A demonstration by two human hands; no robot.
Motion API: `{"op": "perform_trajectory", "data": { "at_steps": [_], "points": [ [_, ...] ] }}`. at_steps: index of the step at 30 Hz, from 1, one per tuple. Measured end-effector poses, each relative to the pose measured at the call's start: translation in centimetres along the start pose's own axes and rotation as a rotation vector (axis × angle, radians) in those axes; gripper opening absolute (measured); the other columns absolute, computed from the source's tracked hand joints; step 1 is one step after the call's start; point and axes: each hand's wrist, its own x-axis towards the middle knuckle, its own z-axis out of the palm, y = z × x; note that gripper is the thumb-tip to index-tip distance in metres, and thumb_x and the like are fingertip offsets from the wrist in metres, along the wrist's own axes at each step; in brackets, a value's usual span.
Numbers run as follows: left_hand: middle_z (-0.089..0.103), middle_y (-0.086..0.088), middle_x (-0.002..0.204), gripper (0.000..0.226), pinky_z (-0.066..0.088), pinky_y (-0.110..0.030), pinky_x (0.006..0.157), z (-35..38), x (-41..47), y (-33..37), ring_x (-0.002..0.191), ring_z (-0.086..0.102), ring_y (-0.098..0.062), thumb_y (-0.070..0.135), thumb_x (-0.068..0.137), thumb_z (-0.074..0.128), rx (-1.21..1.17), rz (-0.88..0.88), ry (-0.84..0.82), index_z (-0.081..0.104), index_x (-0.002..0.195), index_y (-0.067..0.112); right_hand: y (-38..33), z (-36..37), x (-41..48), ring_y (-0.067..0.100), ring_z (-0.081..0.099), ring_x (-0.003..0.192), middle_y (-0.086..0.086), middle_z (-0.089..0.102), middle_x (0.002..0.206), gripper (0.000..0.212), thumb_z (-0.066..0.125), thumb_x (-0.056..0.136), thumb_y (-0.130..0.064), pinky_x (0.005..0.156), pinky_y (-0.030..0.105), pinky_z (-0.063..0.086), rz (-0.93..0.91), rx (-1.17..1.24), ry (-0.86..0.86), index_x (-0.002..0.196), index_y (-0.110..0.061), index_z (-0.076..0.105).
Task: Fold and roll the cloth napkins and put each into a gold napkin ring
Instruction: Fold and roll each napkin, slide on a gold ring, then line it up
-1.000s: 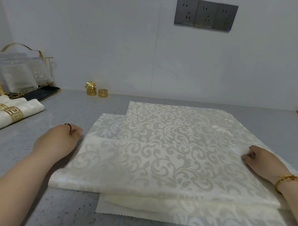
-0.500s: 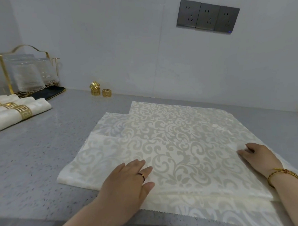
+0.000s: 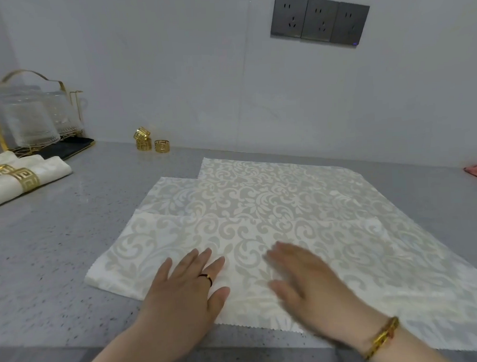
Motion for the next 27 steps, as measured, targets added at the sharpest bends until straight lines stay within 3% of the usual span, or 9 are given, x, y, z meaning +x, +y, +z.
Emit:
{"op": "perform_trajectory", "data": {
  "at_steps": [3, 6, 8, 9, 11, 15, 19, 23, 27],
  "points": [
    [-0.023, 0.027, 0.137, 0.141, -0.008, -0.042, 0.113, -0.1, -0.3, -0.2, 0.139, -0.019, -0.005, 0.066, 0.01, -0.051, 0.022, -0.049, -0.024, -0.013, 0.143, 0.038, -0.2, 1.4, -0.4, -0.002, -0.01, 0.138, -0.02, -0.008, 0.149, 0.12, -0.032, 0.038, -0.074, 0.1, 0.013, -0.017, 0.022, -0.05, -0.126, 0.145, -0.034, 0.004],
    [-0.023, 0.026, 0.139, 0.082, -0.008, -0.043, 0.114, -0.3, -1.1, -1.5, 0.139, -0.019, -0.006, 0.077, 0.069, -0.017, -0.017, -0.071, -0.025, -0.014, 0.142, 0.039, 2.7, 1.0, -1.1, 0.003, -0.008, 0.14, -0.026, -0.015, 0.137, 0.133, -0.04, 0.026, -0.078, 0.102, 0.015, -0.013, 0.121, -0.114, -0.092, 0.145, -0.035, -0.001],
    [-0.02, 0.019, 0.148, 0.072, -0.007, -0.037, 0.114, -0.6, -1.6, -2.7, 0.14, -0.016, -0.007, 0.068, 0.079, -0.009, 0.018, -0.127, -0.001, -0.012, 0.143, 0.036, 5.3, 0.0, -1.8, 0.006, -0.007, 0.141, -0.02, -0.019, 0.141, 0.11, -0.023, 0.051, -0.085, 0.107, 0.016, -0.007, 0.217, -0.121, -0.074, 0.145, -0.032, -0.004],
    [-0.018, 0.014, 0.151, 0.087, -0.006, -0.032, 0.114, -0.6, -1.8, -3.4, 0.141, -0.014, -0.008, 0.068, 0.064, -0.018, 0.031, -0.13, 0.019, -0.011, 0.144, 0.035, 6.4, -0.6, -2.2, 0.007, -0.006, 0.142, -0.016, -0.019, 0.145, 0.095, -0.011, 0.065, -0.082, 0.11, 0.019, -0.005, 0.266, -0.114, -0.066, 0.145, -0.031, -0.005],
    [-0.014, 0.01, 0.153, 0.106, -0.006, -0.025, 0.112, -0.6, -2.1, -4.2, 0.141, -0.011, -0.009, 0.06, 0.044, -0.027, 0.053, -0.161, -0.001, -0.009, 0.144, 0.033, 8.8, -1.8, -2.7, 0.009, -0.002, 0.143, -0.014, -0.019, 0.144, 0.099, -0.007, 0.062, -0.086, 0.113, 0.024, -0.001, 0.36, -0.108, -0.078, 0.144, -0.03, -0.004],
    [0.002, 0.011, 0.155, 0.062, 0.01, -0.022, 0.113, -1.7, -2.0, -4.5, 0.142, 0.006, -0.007, 0.058, 0.091, 0.009, 0.065, -0.168, 0.005, 0.005, 0.146, 0.031, 11.4, -3.4, -2.5, 0.014, 0.015, 0.141, -0.002, 0.015, 0.154, 0.055, 0.031, 0.095, -0.045, 0.112, 0.025, 0.011, 0.43, -0.007, -0.097, 0.144, -0.021, 0.021],
    [0.032, 0.016, 0.145, 0.046, 0.03, -0.02, 0.1, -4.6, -0.1, -4.1, 0.127, 0.039, -0.008, 0.047, 0.097, 0.02, 0.077, -0.127, 0.148, 0.026, 0.141, 0.034, 10.9, -4.8, 0.3, 0.018, 0.045, 0.12, 0.0, 0.049, 0.126, 0.028, 0.045, 0.094, -0.025, 0.089, 0.024, 0.033, 0.434, 0.149, 0.063, 0.12, -0.017, 0.053],
    [0.024, 0.009, 0.15, 0.048, 0.021, -0.022, 0.108, -5.2, 4.1, -2.9, 0.135, 0.027, -0.011, 0.043, 0.098, 0.025, 0.02, -0.024, 0.142, 0.026, 0.143, 0.027, 10.0, -4.7, 5.6, 0.014, 0.048, 0.107, 0.0, 0.054, 0.125, 0.017, 0.048, 0.094, -0.021, 0.088, 0.022, 0.033, 0.373, 0.161, 0.061, 0.107, -0.02, 0.057],
    [0.0, 0.002, 0.156, 0.057, -0.003, -0.031, 0.114, -3.9, 7.6, -3.2, 0.143, -0.002, -0.013, 0.046, 0.097, 0.025, -0.011, 0.011, 0.062, 0.008, 0.147, 0.025, 8.2, -4.3, 11.3, 0.017, 0.047, 0.118, 0.0, 0.051, 0.132, 0.028, 0.045, 0.094, -0.016, 0.089, 0.019, 0.031, 0.29, 0.083, 0.06, 0.119, -0.016, 0.055]
  ]
}}
